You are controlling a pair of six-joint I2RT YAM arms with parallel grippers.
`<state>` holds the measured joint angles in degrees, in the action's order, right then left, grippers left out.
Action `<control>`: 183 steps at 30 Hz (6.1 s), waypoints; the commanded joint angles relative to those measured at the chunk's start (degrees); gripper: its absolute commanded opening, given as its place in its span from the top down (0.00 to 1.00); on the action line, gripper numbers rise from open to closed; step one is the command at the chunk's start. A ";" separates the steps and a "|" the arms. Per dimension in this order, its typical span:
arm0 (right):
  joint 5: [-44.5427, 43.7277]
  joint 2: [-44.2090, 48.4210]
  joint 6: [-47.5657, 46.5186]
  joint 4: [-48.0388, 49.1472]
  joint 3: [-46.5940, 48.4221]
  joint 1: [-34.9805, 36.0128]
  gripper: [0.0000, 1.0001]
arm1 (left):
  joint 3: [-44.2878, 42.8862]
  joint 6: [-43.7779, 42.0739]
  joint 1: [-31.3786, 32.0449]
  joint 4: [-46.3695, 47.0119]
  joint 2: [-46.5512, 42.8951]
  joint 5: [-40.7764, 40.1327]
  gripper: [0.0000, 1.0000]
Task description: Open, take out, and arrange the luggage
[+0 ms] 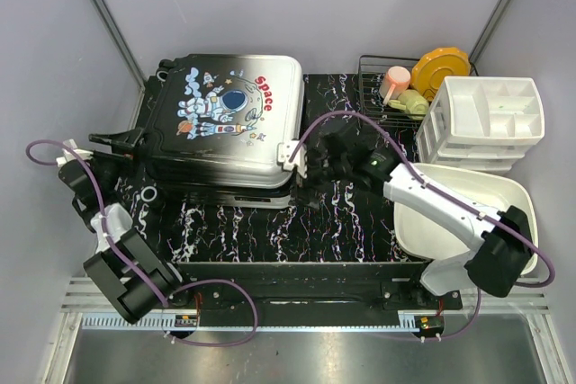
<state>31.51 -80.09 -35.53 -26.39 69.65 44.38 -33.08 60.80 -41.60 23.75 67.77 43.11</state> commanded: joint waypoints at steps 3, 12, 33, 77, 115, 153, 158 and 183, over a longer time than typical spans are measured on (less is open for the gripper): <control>-6.54 0.47 -4.45 3.88 -1.36 6.77 0.00 | -5.84 12.59 0.56 13.37 -7.72 4.26 0.07; -14.09 -1.98 -9.73 13.02 -2.06 18.10 0.00 | -17.54 16.37 1.35 9.65 -8.88 2.15 0.06; -47.24 -26.78 -17.99 38.43 27.55 12.14 0.00 | -30.46 9.79 6.18 1.14 -1.58 3.20 0.06; -33.44 -15.99 6.78 4.43 40.52 -5.62 0.00 | -37.49 -82.15 15.31 -81.13 -4.66 -2.58 0.01; -24.74 23.67 19.18 -20.28 -2.24 -19.33 0.00 | -49.17 -64.40 40.55 -65.77 20.38 -20.08 0.25; -30.97 14.95 6.74 -37.58 -1.93 -21.26 0.03 | -86.99 -79.51 37.30 -82.02 37.98 -18.60 0.01; -31.68 19.98 -5.50 -40.82 -10.06 -29.60 0.07 | -82.41 -84.94 37.39 -89.28 30.33 -11.66 0.01; 3.73 -0.32 -12.82 -19.67 -15.87 -22.87 0.37 | -76.35 -103.51 41.33 -95.21 32.60 -6.64 0.01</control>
<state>27.46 -78.15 -55.42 -53.21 50.37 15.57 -109.01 -37.60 -1.43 -72.88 100.36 34.74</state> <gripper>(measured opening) 0.623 0.988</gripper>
